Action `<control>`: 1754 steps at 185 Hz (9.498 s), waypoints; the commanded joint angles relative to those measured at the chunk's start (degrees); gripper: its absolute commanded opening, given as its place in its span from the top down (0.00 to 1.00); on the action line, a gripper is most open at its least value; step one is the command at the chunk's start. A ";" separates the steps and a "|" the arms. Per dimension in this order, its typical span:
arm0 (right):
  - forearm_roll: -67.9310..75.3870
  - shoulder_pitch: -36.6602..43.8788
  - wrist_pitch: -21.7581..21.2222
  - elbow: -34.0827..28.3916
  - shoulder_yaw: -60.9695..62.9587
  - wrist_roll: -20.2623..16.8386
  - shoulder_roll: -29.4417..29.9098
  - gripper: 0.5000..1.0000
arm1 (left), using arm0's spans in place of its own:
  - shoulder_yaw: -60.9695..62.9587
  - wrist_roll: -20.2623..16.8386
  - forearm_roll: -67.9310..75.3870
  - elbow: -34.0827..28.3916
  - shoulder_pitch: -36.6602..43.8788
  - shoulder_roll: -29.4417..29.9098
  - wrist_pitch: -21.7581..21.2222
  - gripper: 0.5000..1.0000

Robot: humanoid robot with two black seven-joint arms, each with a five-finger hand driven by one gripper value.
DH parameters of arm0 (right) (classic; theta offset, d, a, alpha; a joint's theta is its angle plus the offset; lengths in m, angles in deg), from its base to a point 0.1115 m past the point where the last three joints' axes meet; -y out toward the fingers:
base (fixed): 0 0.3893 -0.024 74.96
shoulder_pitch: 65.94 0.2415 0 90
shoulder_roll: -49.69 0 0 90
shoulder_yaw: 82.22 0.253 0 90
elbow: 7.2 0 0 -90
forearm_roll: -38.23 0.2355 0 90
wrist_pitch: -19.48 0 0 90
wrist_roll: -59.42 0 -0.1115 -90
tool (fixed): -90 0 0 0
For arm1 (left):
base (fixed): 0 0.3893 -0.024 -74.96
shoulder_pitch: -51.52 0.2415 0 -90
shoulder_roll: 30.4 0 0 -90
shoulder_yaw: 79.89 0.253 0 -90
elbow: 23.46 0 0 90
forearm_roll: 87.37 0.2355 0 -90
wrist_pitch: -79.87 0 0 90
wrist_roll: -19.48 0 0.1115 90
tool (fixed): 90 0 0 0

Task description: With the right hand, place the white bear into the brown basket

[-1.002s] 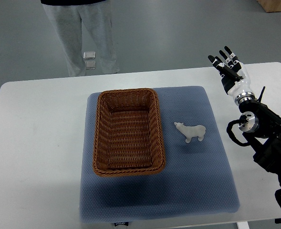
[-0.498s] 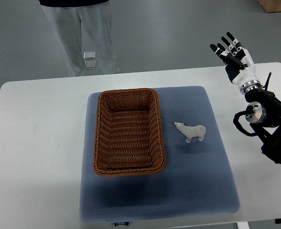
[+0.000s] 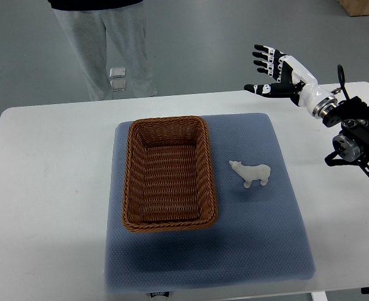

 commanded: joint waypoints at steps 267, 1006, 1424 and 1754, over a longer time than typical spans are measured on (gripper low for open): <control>-39.54 23.30 -21.45 -19.15 -32.12 -4.65 -17.65 0.17 | 0.00 -0.01 0.00 0.00 0.01 0.00 0.01 0.00; -31.89 22.86 -16.08 -18.44 -29.83 -11.41 -8.60 0.99 | 0.00 -0.01 0.00 0.00 0.01 0.00 0.01 0.00; -35.84 22.42 -16.00 -7.28 -34.67 -11.68 16.36 0.39 | -0.08 -0.01 0.00 0.00 0.01 0.00 0.01 0.00; 23.13 -5.62 4.66 12.23 20.26 -3.50 16.54 0.16 | -0.08 -0.01 0.00 0.00 0.01 0.00 0.01 0.00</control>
